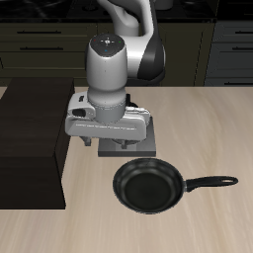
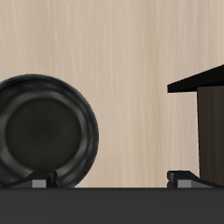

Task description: Place the frypan on the flat stove

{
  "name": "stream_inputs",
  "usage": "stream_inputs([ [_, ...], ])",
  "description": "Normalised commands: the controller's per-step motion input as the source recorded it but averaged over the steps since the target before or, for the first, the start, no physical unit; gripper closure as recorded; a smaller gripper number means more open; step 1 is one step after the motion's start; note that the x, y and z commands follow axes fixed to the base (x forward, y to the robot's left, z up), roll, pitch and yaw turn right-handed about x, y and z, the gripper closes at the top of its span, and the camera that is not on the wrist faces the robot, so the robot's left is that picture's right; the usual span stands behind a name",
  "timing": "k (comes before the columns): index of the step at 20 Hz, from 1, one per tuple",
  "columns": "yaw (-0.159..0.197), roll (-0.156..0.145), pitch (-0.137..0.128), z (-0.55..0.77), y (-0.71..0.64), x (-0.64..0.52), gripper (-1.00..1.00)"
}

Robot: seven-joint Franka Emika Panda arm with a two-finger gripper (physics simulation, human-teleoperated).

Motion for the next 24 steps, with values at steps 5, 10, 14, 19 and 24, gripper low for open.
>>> stream_inputs([
  [5, 0.018, 0.016, 0.028, -0.33, 0.07, -0.03, -1.00],
  [10, 0.000, 0.007, 0.021, -0.21, 0.03, 0.00, -1.00],
  [14, 0.049, 0.061, 0.000, -0.31, 0.14, 0.00, -1.00],
  [19, -0.023, 0.014, 0.005, -0.13, 0.04, -0.01, -1.00],
  [24, -0.006, 0.025, 0.012, -0.11, 0.06, -0.01, -1.00],
])
